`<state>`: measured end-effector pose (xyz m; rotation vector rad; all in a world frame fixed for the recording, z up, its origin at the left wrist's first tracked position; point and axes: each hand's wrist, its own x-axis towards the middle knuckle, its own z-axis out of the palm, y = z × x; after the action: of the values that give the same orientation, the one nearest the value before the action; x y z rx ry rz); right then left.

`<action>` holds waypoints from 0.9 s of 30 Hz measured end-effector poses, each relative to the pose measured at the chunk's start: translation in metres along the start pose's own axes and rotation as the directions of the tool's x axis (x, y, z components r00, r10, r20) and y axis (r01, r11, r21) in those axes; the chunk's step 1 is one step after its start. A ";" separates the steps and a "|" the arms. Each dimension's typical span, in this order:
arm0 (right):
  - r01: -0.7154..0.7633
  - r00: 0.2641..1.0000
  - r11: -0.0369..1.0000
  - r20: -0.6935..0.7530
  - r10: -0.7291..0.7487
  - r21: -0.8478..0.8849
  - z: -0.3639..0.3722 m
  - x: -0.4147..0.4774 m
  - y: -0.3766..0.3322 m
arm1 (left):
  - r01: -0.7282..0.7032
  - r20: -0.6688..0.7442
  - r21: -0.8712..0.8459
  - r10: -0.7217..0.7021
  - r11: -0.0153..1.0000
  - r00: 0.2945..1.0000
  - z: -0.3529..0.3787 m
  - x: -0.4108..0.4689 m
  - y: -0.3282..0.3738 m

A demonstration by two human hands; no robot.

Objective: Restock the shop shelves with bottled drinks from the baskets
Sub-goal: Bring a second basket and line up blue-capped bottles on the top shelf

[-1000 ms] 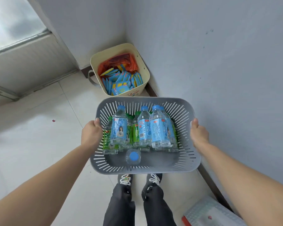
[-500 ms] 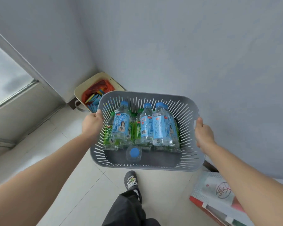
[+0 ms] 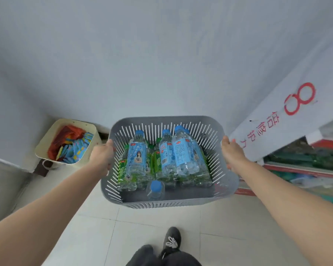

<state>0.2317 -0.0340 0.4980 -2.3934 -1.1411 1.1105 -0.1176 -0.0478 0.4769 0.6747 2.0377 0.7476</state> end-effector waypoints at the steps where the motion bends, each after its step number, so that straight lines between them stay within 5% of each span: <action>1: -0.021 0.999 1.000 -0.029 0.021 0.021 -0.006 -0.010 0.014 | -0.019 0.029 0.026 0.018 0.999 0.999 0.006 -0.009 0.001; 11: -0.255 0.927 0.939 -0.219 0.306 0.232 -0.050 -0.120 0.187 | -0.223 0.355 0.209 0.139 0.952 0.924 0.073 -0.114 -0.002; 21: -0.468 0.733 0.717 -0.227 0.642 0.517 -0.097 -0.259 0.361 | -0.464 0.666 0.260 0.191 0.847 0.721 0.176 -0.267 -0.027; 27: -0.461 0.618 0.571 -0.216 0.756 0.679 -0.138 -0.333 0.468 | -0.615 0.786 0.247 0.217 0.748 0.579 0.260 -0.377 -0.057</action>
<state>0.4572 -0.5793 0.5220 -2.3666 0.2814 0.7421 0.2803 -0.2788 0.5116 1.5551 1.2867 0.1034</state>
